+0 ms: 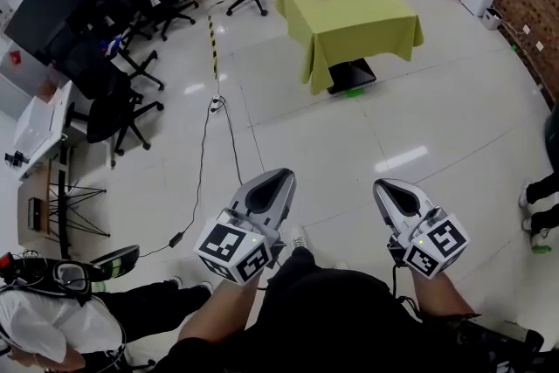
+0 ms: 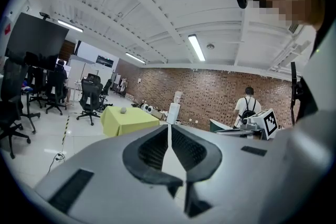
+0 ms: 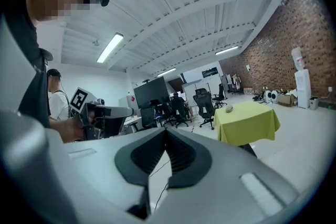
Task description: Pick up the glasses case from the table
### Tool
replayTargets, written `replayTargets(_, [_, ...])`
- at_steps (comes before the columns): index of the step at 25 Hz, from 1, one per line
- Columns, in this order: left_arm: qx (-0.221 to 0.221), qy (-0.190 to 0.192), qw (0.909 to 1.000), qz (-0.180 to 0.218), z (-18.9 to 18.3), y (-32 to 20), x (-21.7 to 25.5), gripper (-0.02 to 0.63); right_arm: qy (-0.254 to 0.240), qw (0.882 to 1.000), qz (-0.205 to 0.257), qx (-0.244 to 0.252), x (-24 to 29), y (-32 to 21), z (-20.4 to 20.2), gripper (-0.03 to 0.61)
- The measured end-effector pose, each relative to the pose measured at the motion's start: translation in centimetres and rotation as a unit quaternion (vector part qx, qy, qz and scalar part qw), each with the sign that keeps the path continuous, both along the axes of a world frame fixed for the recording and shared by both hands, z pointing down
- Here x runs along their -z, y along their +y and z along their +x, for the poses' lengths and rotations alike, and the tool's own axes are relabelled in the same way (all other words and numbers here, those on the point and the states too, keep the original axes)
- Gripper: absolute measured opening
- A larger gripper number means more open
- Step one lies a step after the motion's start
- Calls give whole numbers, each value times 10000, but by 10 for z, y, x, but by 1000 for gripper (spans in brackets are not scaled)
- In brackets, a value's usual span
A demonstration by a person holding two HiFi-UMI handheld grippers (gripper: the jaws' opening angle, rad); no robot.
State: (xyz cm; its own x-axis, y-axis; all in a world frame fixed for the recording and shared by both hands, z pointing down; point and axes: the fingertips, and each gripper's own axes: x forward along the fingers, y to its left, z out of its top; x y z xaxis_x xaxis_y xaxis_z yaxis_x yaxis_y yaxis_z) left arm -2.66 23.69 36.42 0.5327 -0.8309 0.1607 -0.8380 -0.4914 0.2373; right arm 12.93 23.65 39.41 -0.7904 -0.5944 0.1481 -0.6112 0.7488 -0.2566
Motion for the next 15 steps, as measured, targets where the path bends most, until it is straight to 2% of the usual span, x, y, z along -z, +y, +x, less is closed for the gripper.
replayTargets(15, [-103,272,9994,160,-85,-80,3,26,206,9995,108,-231,9,-73,-78,2])
